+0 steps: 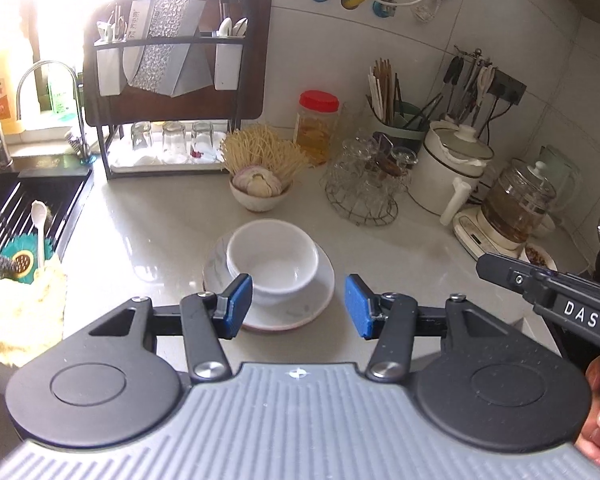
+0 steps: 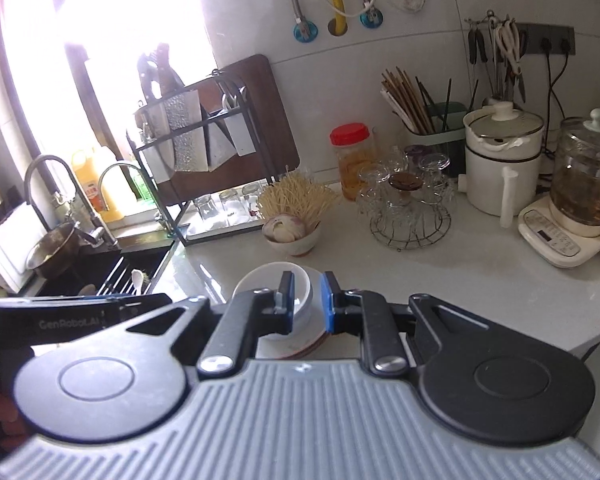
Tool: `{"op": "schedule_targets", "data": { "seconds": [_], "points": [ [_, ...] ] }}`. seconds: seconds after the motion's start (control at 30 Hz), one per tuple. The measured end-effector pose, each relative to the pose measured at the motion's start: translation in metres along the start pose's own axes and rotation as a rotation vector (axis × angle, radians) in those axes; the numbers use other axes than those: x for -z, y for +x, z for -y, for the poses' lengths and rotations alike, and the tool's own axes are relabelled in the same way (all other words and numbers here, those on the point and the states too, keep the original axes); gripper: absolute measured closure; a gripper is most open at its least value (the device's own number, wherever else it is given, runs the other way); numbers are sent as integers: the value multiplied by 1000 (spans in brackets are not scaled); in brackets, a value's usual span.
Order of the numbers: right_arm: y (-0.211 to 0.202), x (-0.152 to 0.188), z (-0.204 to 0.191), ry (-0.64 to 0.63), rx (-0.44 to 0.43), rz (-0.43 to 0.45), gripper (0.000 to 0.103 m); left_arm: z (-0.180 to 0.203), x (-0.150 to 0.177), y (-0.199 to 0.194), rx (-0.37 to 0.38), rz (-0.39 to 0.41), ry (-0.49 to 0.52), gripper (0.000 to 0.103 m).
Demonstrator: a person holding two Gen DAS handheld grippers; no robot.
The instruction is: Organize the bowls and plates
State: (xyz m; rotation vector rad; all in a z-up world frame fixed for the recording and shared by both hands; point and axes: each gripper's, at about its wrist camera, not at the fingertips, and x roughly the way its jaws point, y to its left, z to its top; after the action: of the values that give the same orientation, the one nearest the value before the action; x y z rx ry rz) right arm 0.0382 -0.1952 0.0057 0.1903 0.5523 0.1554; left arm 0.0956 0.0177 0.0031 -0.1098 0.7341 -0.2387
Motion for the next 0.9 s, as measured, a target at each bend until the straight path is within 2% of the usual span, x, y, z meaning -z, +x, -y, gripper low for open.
{"op": "schedule_targets", "data": {
  "seconds": [0.43, 0.57, 0.73, 0.77, 0.8, 0.83, 0.87, 0.9],
  "points": [
    [-47, 28, 3, -37, 16, 45, 85, 25, 44, -41, -7, 23, -4, 46],
    [-53, 36, 11, -36, 30, 33, 85, 29, 53, -47, -19, 24, -7, 46],
    [-57, 44, 19, -21, 43, 3, 85, 30, 64, -53, -25, 11, -20, 40],
    [-57, 46, 20, -23, 47, -2, 81, 30, 66, -53, -23, 8, -24, 39],
    [-58, 49, 20, -25, 47, -3, 74, 31, 69, -54, -22, 6, -27, 36],
    [-60, 50, 21, -20, 46, 2, 54, 31, 71, -56, -24, 6, -29, 35],
    [-63, 52, 22, -12, 41, 14, 41, 32, 74, -57, -28, 6, -28, 34],
    [-65, 53, 23, -8, 38, 22, 40, 32, 76, -58, -33, 4, -27, 34]
  ]
}}
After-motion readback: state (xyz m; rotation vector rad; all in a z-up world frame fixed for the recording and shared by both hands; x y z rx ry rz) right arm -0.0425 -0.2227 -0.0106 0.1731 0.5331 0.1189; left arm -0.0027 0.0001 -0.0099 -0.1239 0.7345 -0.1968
